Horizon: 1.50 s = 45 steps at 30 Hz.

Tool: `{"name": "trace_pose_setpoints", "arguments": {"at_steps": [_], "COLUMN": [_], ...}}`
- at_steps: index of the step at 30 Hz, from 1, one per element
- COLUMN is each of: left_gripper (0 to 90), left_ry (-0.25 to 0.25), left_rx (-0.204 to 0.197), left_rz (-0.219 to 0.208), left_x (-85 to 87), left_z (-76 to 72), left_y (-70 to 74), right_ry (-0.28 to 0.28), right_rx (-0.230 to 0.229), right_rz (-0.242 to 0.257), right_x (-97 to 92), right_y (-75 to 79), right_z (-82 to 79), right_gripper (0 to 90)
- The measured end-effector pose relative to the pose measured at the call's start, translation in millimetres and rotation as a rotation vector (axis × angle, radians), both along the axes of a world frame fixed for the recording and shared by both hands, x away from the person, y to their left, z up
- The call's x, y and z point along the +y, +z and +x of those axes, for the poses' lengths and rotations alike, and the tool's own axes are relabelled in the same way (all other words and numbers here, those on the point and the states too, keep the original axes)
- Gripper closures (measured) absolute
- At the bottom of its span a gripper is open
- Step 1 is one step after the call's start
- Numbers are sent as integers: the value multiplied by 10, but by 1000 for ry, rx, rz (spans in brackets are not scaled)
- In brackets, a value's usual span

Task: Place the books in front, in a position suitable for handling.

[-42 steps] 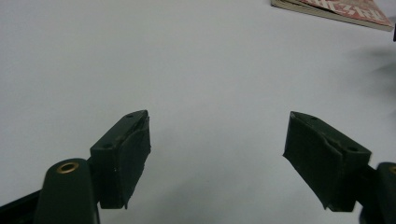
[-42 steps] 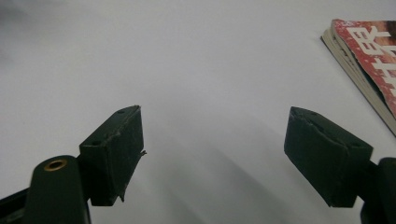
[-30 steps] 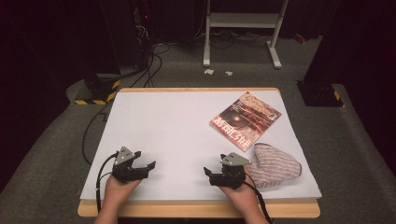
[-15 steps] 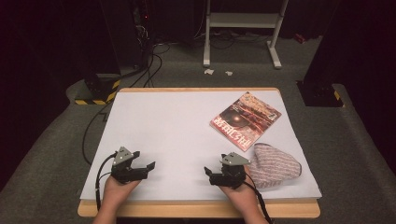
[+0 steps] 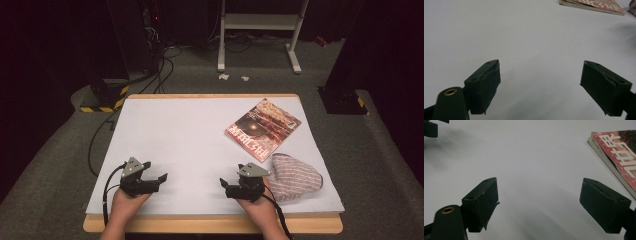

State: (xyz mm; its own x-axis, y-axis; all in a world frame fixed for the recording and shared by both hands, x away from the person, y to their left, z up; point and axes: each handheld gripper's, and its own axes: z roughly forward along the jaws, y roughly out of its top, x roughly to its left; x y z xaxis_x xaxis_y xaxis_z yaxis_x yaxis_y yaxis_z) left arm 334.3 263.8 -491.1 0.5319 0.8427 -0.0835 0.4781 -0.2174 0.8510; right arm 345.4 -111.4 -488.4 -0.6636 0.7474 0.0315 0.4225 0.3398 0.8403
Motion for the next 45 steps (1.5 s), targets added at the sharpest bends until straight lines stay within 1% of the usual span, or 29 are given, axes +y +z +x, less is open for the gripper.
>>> {"name": "trace_pose_setpoints", "arguments": {"at_steps": [7, 9, 10, 11, 12, 13, 14, 15, 16, 18, 19, 21, 22, 25, 26, 27, 28, 29, 30, 32, 33, 34, 36, 37, 38, 39, 40, 44, 45], "left_gripper": [173, 200, 200, 200, 200, 200, 199, 197, 192, 186, 173, 173, 175, 175, 175, 175, 175, 175, 175, 175, 175, 175, 174, 173, 173, 173, 173, 173, 173], "left_ry": [-2, -11, -19, -19, -26, -26, -32, -32, -34, -33, -31, -31, -32, -33, -31, -31, -35, -35, -40, -44, -44, -51, -54, -57, -57, -57, -57, -59, -59], "left_rx": [-9, -4, -7, -7, -9, -9, -5, -5, -3, -9, -15, -14, -16, -21, -27, -27, -26, -26, -31, -24, -24, -22, -20, -19, -18, -18, -16, -12, -10], "left_rz": [-1, 4, 17, 17, 22, 22, 27, 27, 27, 29, 19, 11, 8, 9, 7, 7, 5, 5, 5, 6, 6, 10, 12, 17, 18, 18, 19, 24, 27], "left_x": [-9, -28, -54, -54, -87, -87, -116, -116, -143, -159, -176, -185, -194, -213, -228, -228, -241, -241, -254, -271, -271, -281, -285, -289, -289, -289, -288, -288, -290], "left_z": [-4, 2, 13, 13, 31, 31, 58, 58, 84, 99, 115, 126, 139, 159, 177, 177, 192, 192, 202, 211, 211, 216, 217, 216, 215, 215, 214, 215, 214], "left_y": [35, 52, 64, 64, 67, 67, 62, 62, 58, 59, 65, 71, 76, 82, 87, 87, 91, 91, 86, 76, 76, 68, 66, 63, 63, 63, 62, 58, 55], "right_ry": [-11, -23, -37, -37, -55, -55, -80, -80, -107, -119, -147, -157, -188, -207, -233, -233, -252, -252, -286, -310, -310, -342, -356, -394, -403, -403, -421, -435, -435], "right_rx": [-31, -34, -33, -33, -33, -33, -38, -38, -43, -42, -36, -33, -30, -34, -31, -31, -24, -24, -25, -28, -28, -24, -22, -10, 2, 2, 24, 58, 58], "right_rz": [14, 13, 10, 10, 11, 11, 10, 10, 5, 2, -2, -2, -8, -9, -7, -7, -10, -10, -16, -24, -24, -37, -37, -42, -47, -47, -49, -58, -58], "right_x": [-87, -139, -204, -204, -280, -280, -361, -361, -446, -478, -577, -610, -714, -778, -879, -879, -968, -968, -1058, -1134, -1134, -1238, -1278, -1393, -1438, -1438, -1508, -1576, -1576], "right_y": [118, 151, 175, 175, 194, 194, 215, 215, 234, 240, 255, 259, 275, 286, 303, 303, 316, 316, 325, 333, 333, 338, 338, 331, 321, 321, 290, 188, 188], "right_z": [-13, -14, -14, -14, -16, -16, -26, -26, -37, -41, -53, -58, -76, -90, -112, -112, -124, -124, -137, -149, -149, -155, -156, -154, -147, -147, -133, -90, -90], "right_gripper": [153, 153, 153, 153, 153, 153, 153, 153, 154, 154, 154, 153, 150, 145, 148, 148, 150, 150, 150, 150, 150, 149, 149, 140, 139, 139, 138, 123, 123]}}
